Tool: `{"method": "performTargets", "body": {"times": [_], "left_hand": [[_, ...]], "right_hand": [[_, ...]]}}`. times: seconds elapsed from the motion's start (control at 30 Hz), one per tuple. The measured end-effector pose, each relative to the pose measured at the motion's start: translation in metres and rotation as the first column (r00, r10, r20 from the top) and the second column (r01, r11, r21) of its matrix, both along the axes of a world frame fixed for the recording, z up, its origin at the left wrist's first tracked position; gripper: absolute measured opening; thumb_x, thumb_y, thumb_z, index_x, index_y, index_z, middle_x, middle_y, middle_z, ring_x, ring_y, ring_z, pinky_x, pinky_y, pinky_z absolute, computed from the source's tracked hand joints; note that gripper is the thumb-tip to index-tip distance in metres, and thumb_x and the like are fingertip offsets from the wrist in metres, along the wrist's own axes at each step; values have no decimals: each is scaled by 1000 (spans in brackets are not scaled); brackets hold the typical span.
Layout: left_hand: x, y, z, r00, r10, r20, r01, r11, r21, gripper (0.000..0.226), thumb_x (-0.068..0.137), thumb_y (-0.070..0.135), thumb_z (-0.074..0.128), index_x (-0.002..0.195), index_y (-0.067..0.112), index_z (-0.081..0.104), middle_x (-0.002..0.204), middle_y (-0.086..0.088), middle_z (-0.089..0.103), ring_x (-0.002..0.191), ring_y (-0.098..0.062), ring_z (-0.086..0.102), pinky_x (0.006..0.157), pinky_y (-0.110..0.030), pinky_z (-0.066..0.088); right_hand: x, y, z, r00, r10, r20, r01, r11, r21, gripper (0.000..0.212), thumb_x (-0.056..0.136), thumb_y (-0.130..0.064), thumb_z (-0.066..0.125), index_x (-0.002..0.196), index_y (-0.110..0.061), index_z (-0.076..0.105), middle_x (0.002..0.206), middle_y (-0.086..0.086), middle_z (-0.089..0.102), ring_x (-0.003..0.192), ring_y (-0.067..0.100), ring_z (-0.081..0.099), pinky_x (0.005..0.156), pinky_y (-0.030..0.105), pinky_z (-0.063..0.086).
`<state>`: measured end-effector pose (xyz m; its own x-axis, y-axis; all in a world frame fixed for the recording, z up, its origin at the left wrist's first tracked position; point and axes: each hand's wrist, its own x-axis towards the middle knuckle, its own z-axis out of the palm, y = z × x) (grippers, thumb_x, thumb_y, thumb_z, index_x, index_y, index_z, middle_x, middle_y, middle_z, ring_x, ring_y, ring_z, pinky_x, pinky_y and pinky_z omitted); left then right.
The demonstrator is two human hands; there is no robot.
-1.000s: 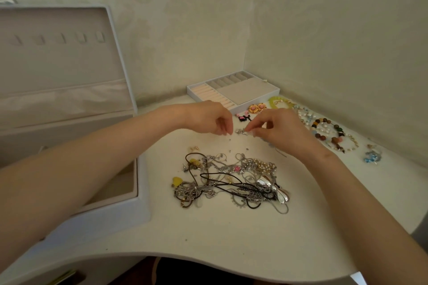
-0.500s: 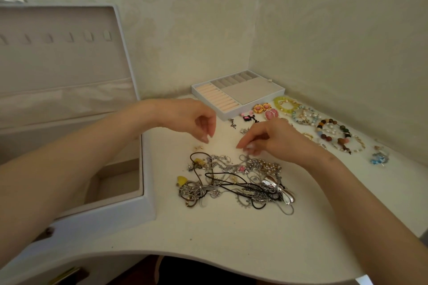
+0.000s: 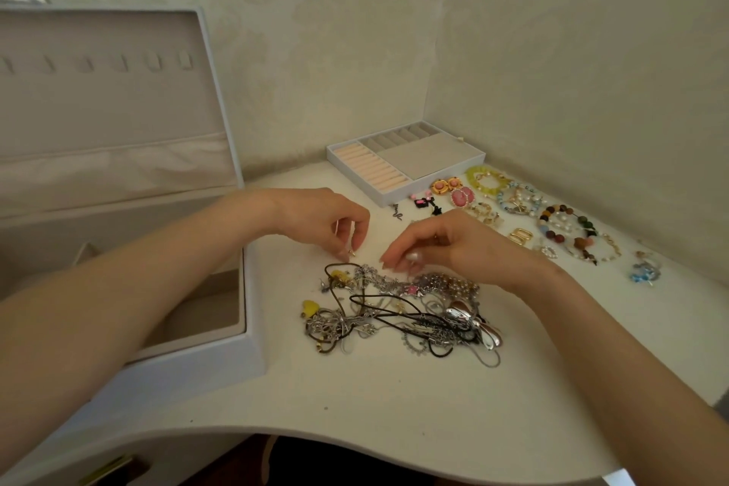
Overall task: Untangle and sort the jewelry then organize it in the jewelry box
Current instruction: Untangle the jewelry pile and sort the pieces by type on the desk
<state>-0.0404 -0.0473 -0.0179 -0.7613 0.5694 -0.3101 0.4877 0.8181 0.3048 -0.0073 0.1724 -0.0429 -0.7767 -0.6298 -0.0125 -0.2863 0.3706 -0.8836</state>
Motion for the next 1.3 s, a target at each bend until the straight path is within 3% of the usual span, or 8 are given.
{"method": "performTargets", "body": {"times": [0.17,0.33,0.5,0.57,0.67,0.77,1.13,1.3], "left_hand": [[1,1,-2,999,-7,-31,7,1000,-11,14,85,25,68,88,25,54,87,5,60,78,-10,51,68,-21,39],[0,1,-3,997,12,-74,-15,999,-43,15,86,27,66,83,25,51,82,10,55,72,-4,48,61,-15,36],[0,-2,3,991,75,-107,-83,994,-72,22,84,31,68,89,23,49,81,11,50,71,-4,46,59,-16,35],[4,-5,16,987,122,-103,-136,982,-133,25,81,33,71,93,19,53,83,9,55,74,-7,50,59,-16,38],[18,-8,31,984,166,63,-142,948,-285,33,77,37,74,95,12,63,78,7,59,67,-3,51,55,-13,37],[32,-6,21,977,159,145,-90,915,-394,47,75,46,73,105,11,65,91,4,61,72,-3,49,59,-14,37],[43,-1,11,991,101,94,-65,944,-323,39,76,35,76,105,12,65,76,14,54,71,-3,49,60,-8,35],[44,-8,12,984,89,156,-48,968,-245,29,77,22,77,99,18,58,79,13,56,68,3,51,61,-6,38]], "right_hand": [[-1,2,0,1000,20,6,-20,1000,9,24,88,9,56,96,-8,72,98,9,73,90,9,68,79,20,54],[5,-25,-5,953,-77,-292,77,997,-9,15,81,-7,72,86,-21,75,83,-10,68,72,4,56,68,12,42],[3,-53,-7,861,76,-502,73,960,271,12,85,-19,69,93,-26,74,77,-19,55,66,-4,47,64,20,38],[2,-58,-4,856,112,-505,86,932,352,11,86,-29,68,95,-30,73,77,-16,54,65,-4,45,60,18,34],[0,-64,-2,860,165,-483,74,896,439,14,86,-33,67,99,-33,71,85,-9,60,70,3,47,65,26,40],[-1,-66,0,872,198,-449,47,877,478,18,84,-31,69,101,-34,69,87,-7,58,76,7,48,70,29,42],[-1,-63,1,884,254,-392,-19,858,513,17,83,-33,69,99,-30,64,90,-7,57,81,11,52,73,30,44],[0,-60,-1,862,249,-441,-7,877,481,14,84,-36,67,97,-32,66,88,-9,57,72,2,46,62,20,34]]}}
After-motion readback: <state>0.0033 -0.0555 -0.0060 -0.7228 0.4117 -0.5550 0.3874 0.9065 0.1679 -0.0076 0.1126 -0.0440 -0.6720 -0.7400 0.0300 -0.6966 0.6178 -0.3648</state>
